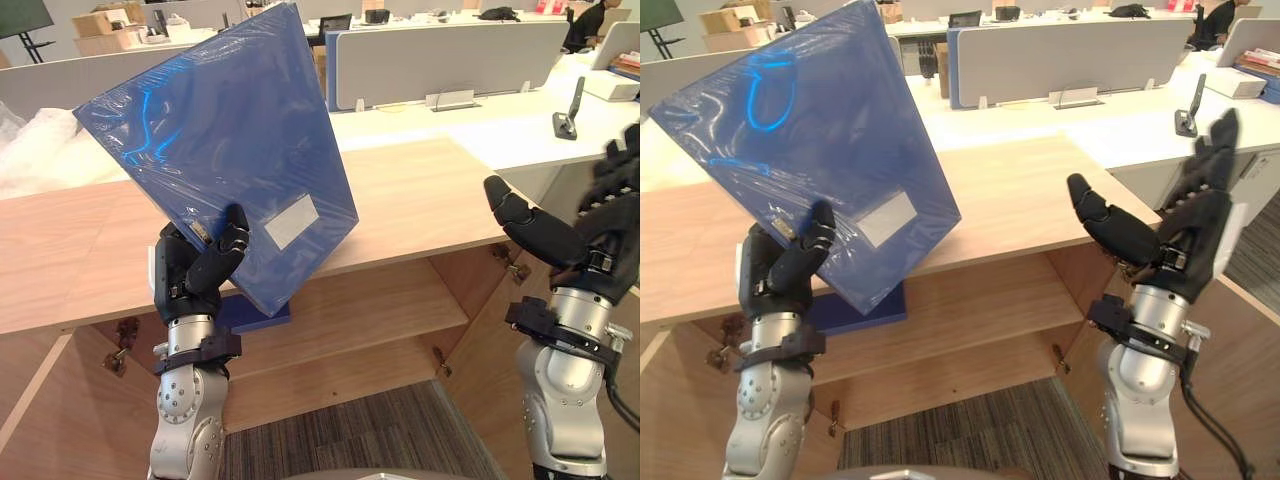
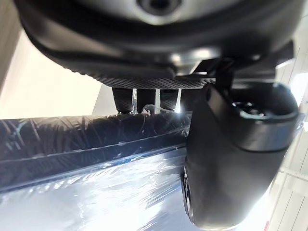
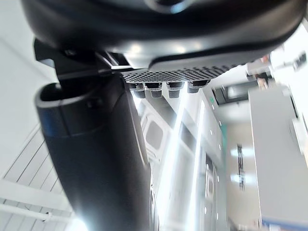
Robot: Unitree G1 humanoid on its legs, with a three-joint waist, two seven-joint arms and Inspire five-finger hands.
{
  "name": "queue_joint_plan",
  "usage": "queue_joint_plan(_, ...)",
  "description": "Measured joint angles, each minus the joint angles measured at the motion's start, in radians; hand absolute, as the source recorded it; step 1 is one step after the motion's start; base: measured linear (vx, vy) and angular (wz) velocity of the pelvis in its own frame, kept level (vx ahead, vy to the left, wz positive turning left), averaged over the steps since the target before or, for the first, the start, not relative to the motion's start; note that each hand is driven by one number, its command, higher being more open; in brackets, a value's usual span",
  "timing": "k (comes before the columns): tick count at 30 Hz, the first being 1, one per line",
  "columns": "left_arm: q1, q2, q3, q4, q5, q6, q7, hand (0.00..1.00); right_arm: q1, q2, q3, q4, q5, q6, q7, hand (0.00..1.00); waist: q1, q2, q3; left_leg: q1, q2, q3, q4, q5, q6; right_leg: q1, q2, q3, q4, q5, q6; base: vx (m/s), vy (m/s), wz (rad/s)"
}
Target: Walk over to the cabinet, pick up the folder, carry it to the office cabinet, place the folder inside the office cabinet, then close the office cabinet door
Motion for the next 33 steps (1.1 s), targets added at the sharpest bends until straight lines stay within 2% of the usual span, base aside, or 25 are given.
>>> queue_joint_plan(5, 0.0, 0.033, 0.011, 0.005, -0.012, 0.004, -0.068, 0.0, -0.053, -0.094, 0.095, 0.139, 0.304, 0.004, 0.171, 1.0, 0.013, -0.004, -0.002, -0.006, -0.011, -0.008, -0.002, 0.005, 0.008, 0.004, -0.01, -0.005, -0.018, 0.012, 0.002, -0.03, 0.009, 0.05)
queue_joint_plan(8, 0.001, 0.09, 0.008, 0.005, -0.04, 0.008, -0.127, 0.0, -0.133, -0.249, 0.217, 0.22, 0.474, 0.022, 0.263, 1.0, 0.014, -0.006, -0.002, -0.013, -0.015, -0.008, -0.003, 0.008, 0.012, 0.005, -0.015, -0.005, -0.034, 0.028, 0.004, 0.0, 0.0, 0.0)
queue_joint_plan(10, 0.001, 0.138, -0.005, 0.005, -0.088, 0.012, -0.176, 0.0, -0.207, -0.395, 0.313, 0.239, 0.617, 0.042, 0.344, 1.0, 0.014, -0.009, -0.003, -0.02, -0.021, -0.022, -0.005, 0.012, 0.017, 0.013, -0.021, -0.018, -0.052, 0.039, 0.007, -0.01, 0.015, 0.15)
queue_joint_plan(12, 0.002, 0.177, -0.019, 0.005, -0.124, 0.013, -0.2, 0.0, -0.252, -0.474, 0.362, 0.239, 0.694, 0.045, 0.391, 1.0, 0.019, -0.015, -0.007, -0.025, -0.024, -0.029, -0.008, 0.014, 0.02, 0.013, -0.023, -0.024, -0.057, 0.041, 0.008, 0.0, 0.007, 0.13)
queue_joint_plan(18, 0.001, 0.33, -0.099, 0.005, -0.204, 0.012, -0.258, 0.0, -0.409, -0.636, 0.482, 0.24, 0.815, 0.055, 0.49, 1.0, 0.029, -0.033, -0.018, -0.026, -0.033, -0.036, -0.02, 0.02, 0.026, 0.017, -0.031, -0.035, -0.067, 0.048, 0.011, 0.01, 0.004, 0.05)
queue_joint_plan(24, -0.003, 0.443, -0.162, 0.005, -0.303, 0.011, -0.3, 0.0, -0.513, -0.722, 0.541, 0.271, 0.846, 0.057, 0.497, 1.0, 0.03, -0.035, -0.019, -0.015, -0.046, -0.034, -0.048, 0.033, 0.031, 0.028, -0.039, -0.038, -0.091, 0.066, 0.012, 0.0, 0.008, 0.0)
queue_joint_plan(25, -0.004, 0.451, -0.169, 0.005, -0.317, 0.01, -0.304, 0.0, -0.521, -0.727, 0.546, 0.273, 0.857, 0.057, 0.498, 0.0, 0.03, -0.035, -0.019, -0.015, -0.046, -0.033, -0.05, 0.034, 0.031, 0.028, -0.039, -0.037, -0.094, 0.068, 0.014, -0.01, 0.007, -0.04)
queue_joint_plan(32, -0.01, 0.486, -0.227, 0.027, -0.376, -0.012, -0.305, 0.0, -0.594, -0.83, 0.627, 0.286, 0.91, 0.053, 0.524, 0.0, 0.034, -0.036, -0.02, -0.014, -0.047, -0.035, -0.072, 0.049, 0.028, 0.027, -0.036, -0.043, -0.103, 0.073, 0.013, 0.0, -0.003, 0.01)
queue_joint_plan(33, -0.011, 0.486, -0.24, 0.032, -0.376, -0.021, -0.305, 1.0, -0.597, -0.838, 0.634, 0.284, 0.91, 0.052, 0.537, 0.0, 0.035, -0.036, -0.021, -0.014, -0.047, -0.037, -0.074, 0.05, 0.028, 0.027, -0.036, -0.045, -0.104, 0.073, 0.013, 0.0, 0.0, 0.0)
